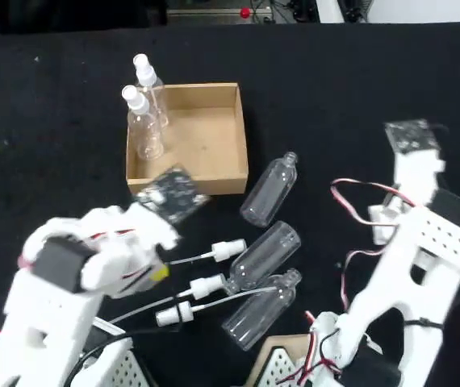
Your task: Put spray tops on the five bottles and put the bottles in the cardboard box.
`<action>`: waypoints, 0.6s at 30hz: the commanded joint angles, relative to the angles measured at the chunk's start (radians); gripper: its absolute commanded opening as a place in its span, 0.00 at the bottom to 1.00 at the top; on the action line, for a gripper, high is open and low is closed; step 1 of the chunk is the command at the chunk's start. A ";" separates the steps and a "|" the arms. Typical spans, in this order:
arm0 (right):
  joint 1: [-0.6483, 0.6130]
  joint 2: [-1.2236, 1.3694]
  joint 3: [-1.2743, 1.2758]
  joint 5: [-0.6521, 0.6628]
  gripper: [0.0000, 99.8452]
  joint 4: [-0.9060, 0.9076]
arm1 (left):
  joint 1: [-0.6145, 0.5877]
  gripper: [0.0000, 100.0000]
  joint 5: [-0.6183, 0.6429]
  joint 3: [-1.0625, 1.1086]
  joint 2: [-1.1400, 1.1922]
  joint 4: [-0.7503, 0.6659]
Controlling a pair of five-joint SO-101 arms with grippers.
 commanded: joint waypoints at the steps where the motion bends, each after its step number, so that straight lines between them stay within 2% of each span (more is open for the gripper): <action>1: 0.112 -0.015 -0.058 0.017 0.19 -0.032 | 0.196 0.20 0.101 -0.054 0.137 -0.106; 6: 0.199 0.111 -0.128 0.058 0.19 -0.032 | 0.357 0.20 0.212 -0.064 0.275 -0.198; 10: 0.262 0.213 -0.188 0.095 0.19 -0.032 | 0.483 0.21 0.390 -0.064 0.333 -0.278; 12: 0.299 0.255 -0.219 0.110 0.19 -0.032 | 0.542 0.26 0.453 -0.061 0.348 -0.298; 15: 0.353 0.314 -0.266 0.143 0.19 -0.032 | 0.638 0.33 0.496 -0.064 0.373 -0.296; 18: 0.404 0.369 -0.320 0.163 0.19 -0.032 | 0.707 0.32 0.496 -0.056 0.396 -0.304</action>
